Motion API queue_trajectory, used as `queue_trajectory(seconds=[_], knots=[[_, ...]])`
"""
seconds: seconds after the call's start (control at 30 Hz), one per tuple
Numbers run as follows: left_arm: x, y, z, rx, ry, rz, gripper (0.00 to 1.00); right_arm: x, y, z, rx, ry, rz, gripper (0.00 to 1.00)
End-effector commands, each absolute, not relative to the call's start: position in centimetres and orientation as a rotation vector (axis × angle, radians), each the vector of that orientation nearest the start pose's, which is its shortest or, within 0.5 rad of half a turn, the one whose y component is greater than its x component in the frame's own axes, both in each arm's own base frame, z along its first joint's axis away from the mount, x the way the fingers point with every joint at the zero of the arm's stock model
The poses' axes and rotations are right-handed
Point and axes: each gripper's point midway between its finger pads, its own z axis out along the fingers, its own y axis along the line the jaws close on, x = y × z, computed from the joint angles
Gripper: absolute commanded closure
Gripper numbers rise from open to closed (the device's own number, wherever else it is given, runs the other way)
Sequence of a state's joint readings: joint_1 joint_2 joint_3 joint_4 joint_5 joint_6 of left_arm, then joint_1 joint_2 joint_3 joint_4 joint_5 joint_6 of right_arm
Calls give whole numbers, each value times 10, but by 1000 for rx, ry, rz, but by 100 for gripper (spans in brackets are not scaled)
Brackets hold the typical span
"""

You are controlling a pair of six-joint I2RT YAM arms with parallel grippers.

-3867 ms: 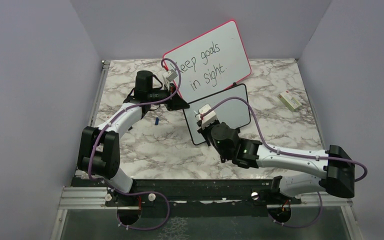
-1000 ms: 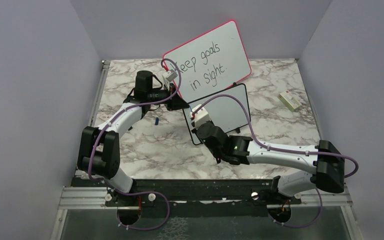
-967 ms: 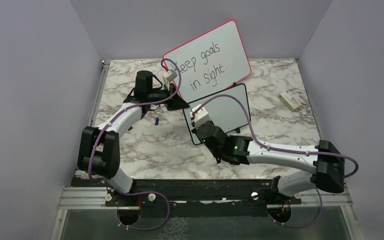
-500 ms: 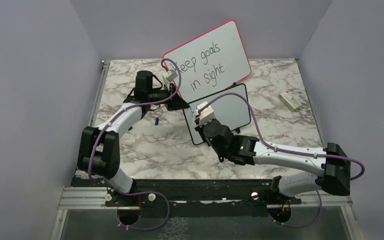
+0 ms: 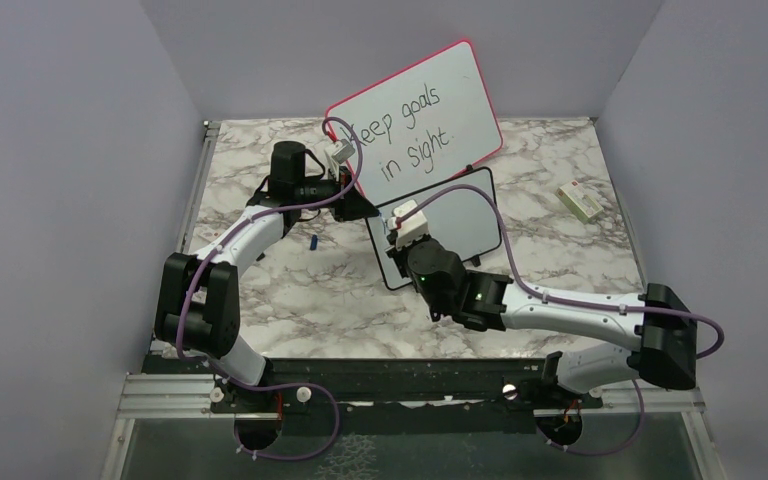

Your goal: Write a sentence on the whiteboard

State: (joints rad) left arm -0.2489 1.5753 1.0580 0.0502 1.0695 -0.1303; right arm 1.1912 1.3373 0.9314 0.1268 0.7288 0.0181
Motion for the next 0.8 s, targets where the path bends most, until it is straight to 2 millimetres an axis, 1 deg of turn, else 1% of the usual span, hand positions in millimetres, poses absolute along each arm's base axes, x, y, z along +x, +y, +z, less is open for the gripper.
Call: queue_trajectory(seconds=[0.0,0.77], knots=[[321,-247,200,822,1854,-1354,100,262,322,235,-508,1671,154,99],[319,-247,200,823,1855,-1361,100,272,324,234,-486,1667,125,99]])
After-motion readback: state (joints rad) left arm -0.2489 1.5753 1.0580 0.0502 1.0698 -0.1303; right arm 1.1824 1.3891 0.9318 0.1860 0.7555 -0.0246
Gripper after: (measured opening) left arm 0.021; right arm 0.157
